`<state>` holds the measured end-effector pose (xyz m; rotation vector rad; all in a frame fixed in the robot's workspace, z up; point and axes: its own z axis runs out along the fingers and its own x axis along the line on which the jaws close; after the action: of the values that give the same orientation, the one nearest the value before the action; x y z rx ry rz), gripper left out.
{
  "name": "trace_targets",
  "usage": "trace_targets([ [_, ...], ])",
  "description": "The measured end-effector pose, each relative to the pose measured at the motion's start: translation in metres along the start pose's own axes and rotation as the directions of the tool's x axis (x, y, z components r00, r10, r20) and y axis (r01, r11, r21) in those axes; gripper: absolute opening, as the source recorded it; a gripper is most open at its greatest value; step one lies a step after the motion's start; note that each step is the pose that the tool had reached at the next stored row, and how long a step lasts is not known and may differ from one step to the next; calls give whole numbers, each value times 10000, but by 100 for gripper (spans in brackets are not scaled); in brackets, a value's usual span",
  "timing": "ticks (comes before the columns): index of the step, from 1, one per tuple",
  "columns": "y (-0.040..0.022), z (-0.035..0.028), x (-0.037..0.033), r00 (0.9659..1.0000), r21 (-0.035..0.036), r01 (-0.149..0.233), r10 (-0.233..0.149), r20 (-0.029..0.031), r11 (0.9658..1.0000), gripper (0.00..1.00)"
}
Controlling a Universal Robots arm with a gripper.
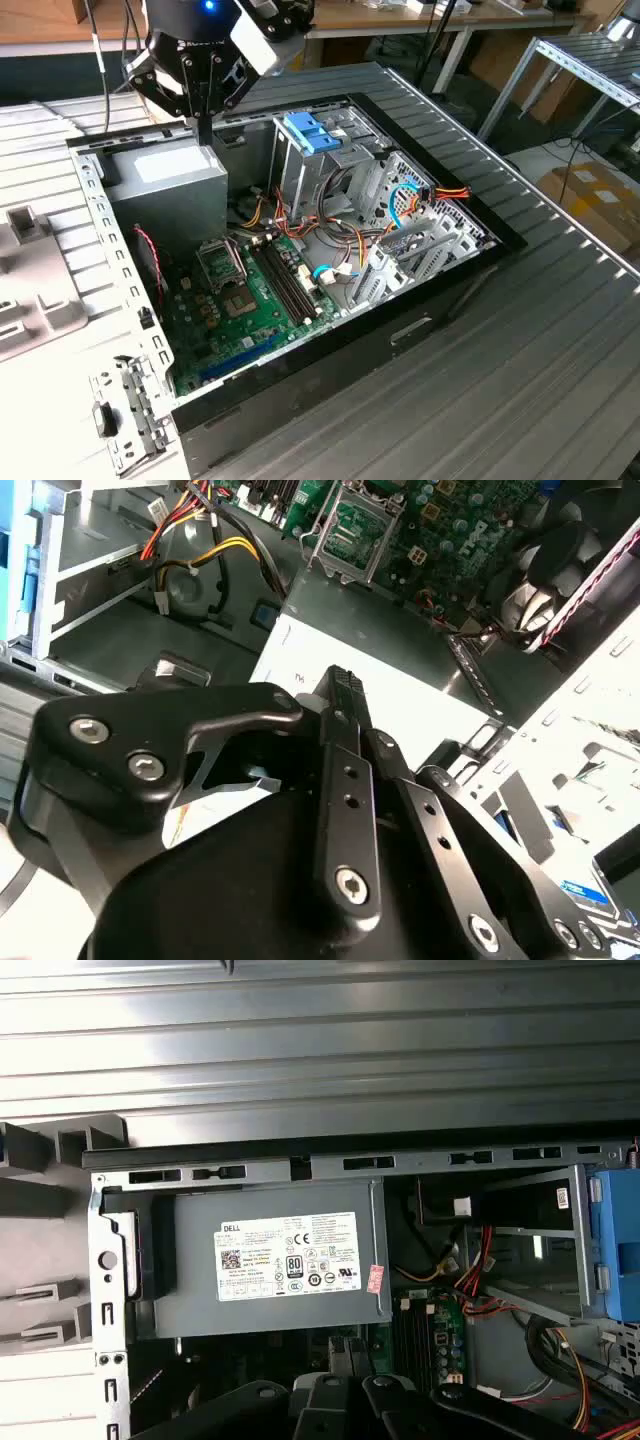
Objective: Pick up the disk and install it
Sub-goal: 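Reach for the disk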
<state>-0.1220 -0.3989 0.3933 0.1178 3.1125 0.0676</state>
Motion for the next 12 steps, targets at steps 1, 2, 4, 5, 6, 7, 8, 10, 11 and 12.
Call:
trace_targets([
  [1,-1,0,16,10000,0,-2,2,0,10000,11],
  [2,-2,0,22,10000,-1,-1,1,0,10000,11],
  [4,-2,-1,29,10000,0,-1,1,0,10000,11],
  [5,-3,-1,33,10000,0,-1,1,1,10000,11],
  [6,-3,-1,36,10000,0,-1,1,0,10000,11],
  [7,-3,-1,38,10000,0,0,0,0,10000,11],
  [8,-3,-1,40,10000,0,0,0,0,10000,11],
  [10,-3,-1,45,10000,-1,0,0,1,10000,11],
  [11,-4,-1,47,10000,0,-1,1,0,10000,11],
  [12,-4,-1,51,10000,0,-1,1,0,10000,11],
])
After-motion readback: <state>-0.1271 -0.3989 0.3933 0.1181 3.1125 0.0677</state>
